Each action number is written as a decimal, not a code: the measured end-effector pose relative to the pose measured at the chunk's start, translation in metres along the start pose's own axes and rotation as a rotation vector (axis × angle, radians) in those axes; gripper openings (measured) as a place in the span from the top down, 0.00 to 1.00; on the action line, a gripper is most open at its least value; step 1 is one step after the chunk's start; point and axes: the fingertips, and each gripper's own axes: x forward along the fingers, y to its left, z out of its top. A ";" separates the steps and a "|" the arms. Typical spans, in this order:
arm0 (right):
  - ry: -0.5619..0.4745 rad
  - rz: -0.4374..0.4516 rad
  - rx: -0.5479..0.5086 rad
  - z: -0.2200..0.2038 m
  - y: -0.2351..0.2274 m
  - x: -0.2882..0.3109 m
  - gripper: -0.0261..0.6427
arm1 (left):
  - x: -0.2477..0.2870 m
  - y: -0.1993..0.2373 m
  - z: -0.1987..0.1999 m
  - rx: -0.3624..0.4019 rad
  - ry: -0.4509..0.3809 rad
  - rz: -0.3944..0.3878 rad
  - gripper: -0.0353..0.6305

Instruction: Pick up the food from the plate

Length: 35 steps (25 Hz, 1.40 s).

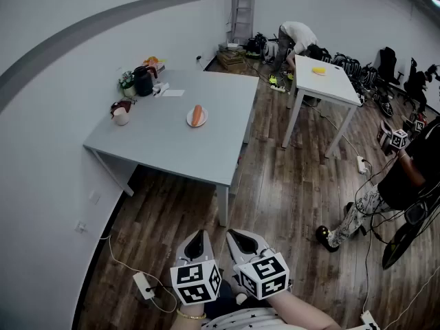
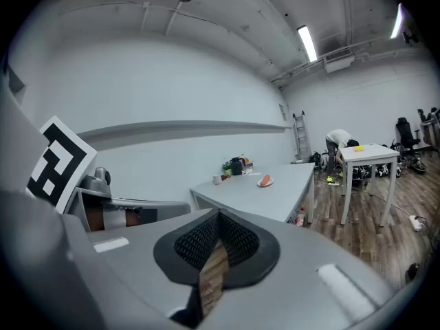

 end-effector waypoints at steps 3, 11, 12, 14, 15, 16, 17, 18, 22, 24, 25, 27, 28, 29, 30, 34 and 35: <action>0.016 0.000 -0.002 -0.003 -0.009 0.016 0.96 | 0.020 0.010 0.000 -0.017 0.016 0.004 0.94; 0.025 -0.011 -0.002 0.022 -0.046 0.107 0.96 | 0.110 0.053 0.032 -0.003 0.039 -0.011 0.94; 0.023 -0.014 -0.005 0.030 -0.049 0.121 0.96 | 0.123 0.060 0.040 0.004 0.042 -0.016 0.94; 0.015 -0.024 -0.008 0.047 -0.057 0.149 0.96 | 0.149 0.074 0.057 0.024 0.048 -0.025 0.94; 0.011 -0.030 -0.009 0.055 -0.060 0.162 0.96 | 0.161 0.081 0.065 0.034 0.050 -0.030 0.94; 0.008 -0.036 -0.011 0.063 -0.064 0.176 0.96 | 0.174 0.088 0.074 0.042 0.052 -0.035 0.94; 0.005 -0.044 -0.013 0.069 -0.069 0.190 0.96 | 0.187 0.095 0.082 0.049 0.052 -0.040 0.94; 0.001 -0.052 -0.016 0.076 -0.073 0.204 0.96 | 0.199 0.101 0.089 0.054 0.052 -0.046 0.94; -0.010 -0.089 -0.019 0.097 -0.090 0.258 0.96 | 0.251 0.129 0.114 0.082 0.060 -0.072 0.94; -0.002 -0.106 -0.021 0.102 -0.100 0.280 0.96 | 0.277 0.141 0.120 0.104 0.070 -0.079 0.94; 0.005 -0.114 -0.022 0.103 -0.104 0.290 0.96 | 0.289 0.146 0.124 0.113 0.074 -0.081 0.94; 0.023 -0.126 -0.025 0.107 -0.115 0.309 0.96 | 0.312 0.155 0.132 0.119 0.080 -0.082 0.94; 0.032 -0.130 -0.025 0.109 -0.120 0.318 0.96 | 0.323 0.158 0.136 0.116 0.083 -0.082 0.94; 0.040 -0.134 -0.025 0.111 -0.126 0.327 0.96 | 0.334 0.161 0.140 0.111 0.087 -0.081 0.94; 0.047 -0.137 -0.026 0.112 -0.131 0.335 0.96 | 0.344 0.164 0.143 0.106 0.092 -0.080 0.93; 0.057 -0.144 -0.018 0.120 -0.151 0.367 0.96 | 0.387 0.177 0.153 0.088 0.119 -0.071 0.93; 0.058 -0.143 -0.015 0.122 -0.157 0.376 0.96 | 0.400 0.180 0.154 0.083 0.127 -0.070 0.93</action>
